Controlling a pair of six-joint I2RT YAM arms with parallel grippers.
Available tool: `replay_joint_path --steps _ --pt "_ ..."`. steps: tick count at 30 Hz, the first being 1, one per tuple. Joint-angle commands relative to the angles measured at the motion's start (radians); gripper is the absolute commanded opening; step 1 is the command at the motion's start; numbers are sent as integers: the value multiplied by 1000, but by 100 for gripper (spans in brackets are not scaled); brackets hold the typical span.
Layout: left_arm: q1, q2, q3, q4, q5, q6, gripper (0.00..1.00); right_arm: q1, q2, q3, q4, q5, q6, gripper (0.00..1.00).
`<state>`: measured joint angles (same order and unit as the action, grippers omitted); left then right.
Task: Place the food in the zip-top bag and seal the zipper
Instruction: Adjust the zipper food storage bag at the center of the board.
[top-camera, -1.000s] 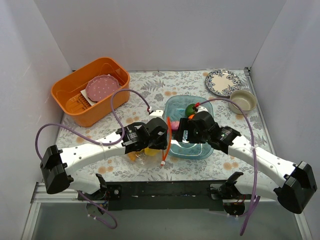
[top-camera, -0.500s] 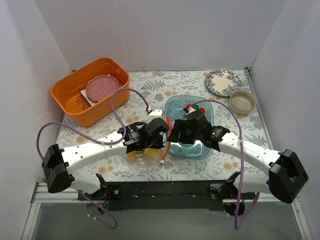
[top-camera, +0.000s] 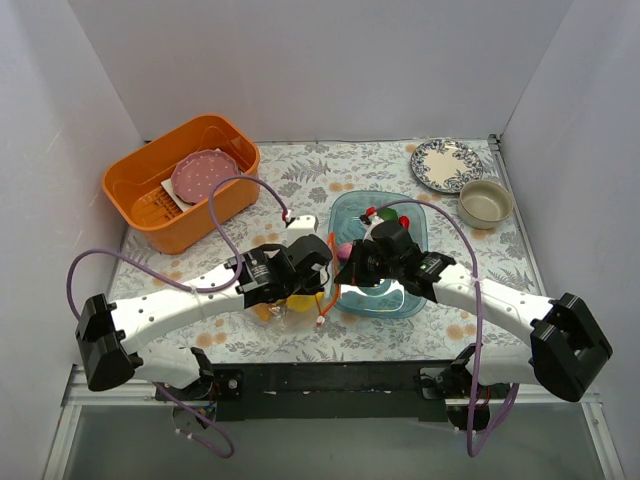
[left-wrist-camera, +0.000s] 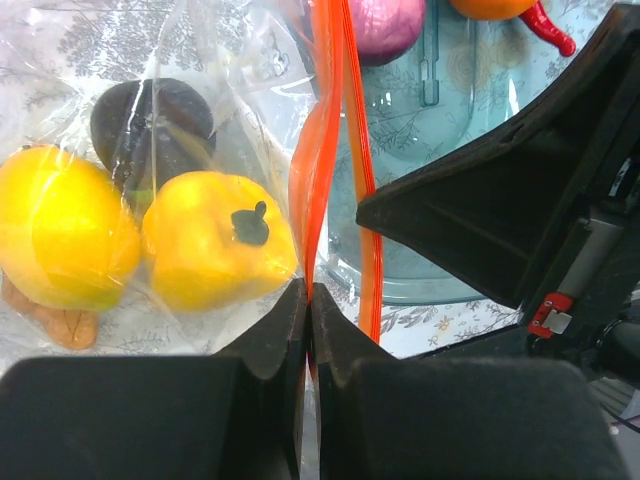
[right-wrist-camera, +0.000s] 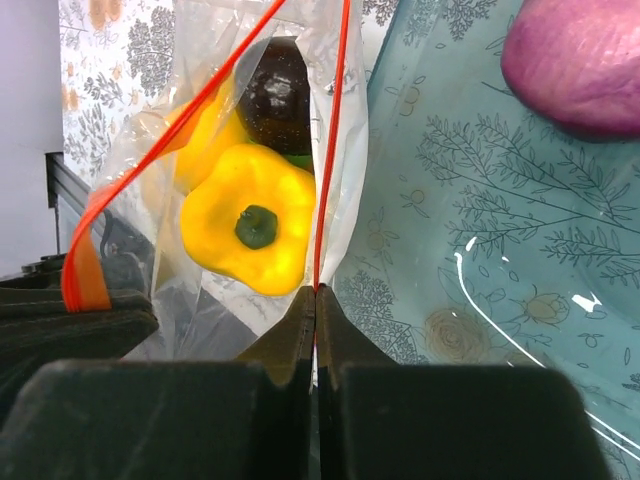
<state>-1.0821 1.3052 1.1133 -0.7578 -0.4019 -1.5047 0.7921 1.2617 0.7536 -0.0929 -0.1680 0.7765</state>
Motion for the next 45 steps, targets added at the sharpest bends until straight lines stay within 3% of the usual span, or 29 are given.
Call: replay_joint_path --steps 1,6,11,17,20,26,34,45 --pt "-2 -78 3 -20 -58 -23 0 -2 2 56 48 -42 -28 1" --pt "57 -133 71 -158 -155 -107 0 4 16 174 32 -87 -65 1" --pt "145 -244 143 -224 -227 -104 0 19 137 445 -11 -194 -132 1" --pt "156 -325 278 -343 -357 -120 0 65 318 703 -45 -304 -167 1" --pt "156 -325 313 -412 -408 -137 0 78 381 750 -45 -332 -168 1" --pt "156 -333 220 -355 -362 -94 0 79 377 667 -8 -269 -161 1" --pt "171 -270 -13 -181 -243 -68 0 76 349 379 4 -133 -149 1" --pt "177 -216 -44 -5 -103 35 0 78 156 231 -19 53 -149 1"
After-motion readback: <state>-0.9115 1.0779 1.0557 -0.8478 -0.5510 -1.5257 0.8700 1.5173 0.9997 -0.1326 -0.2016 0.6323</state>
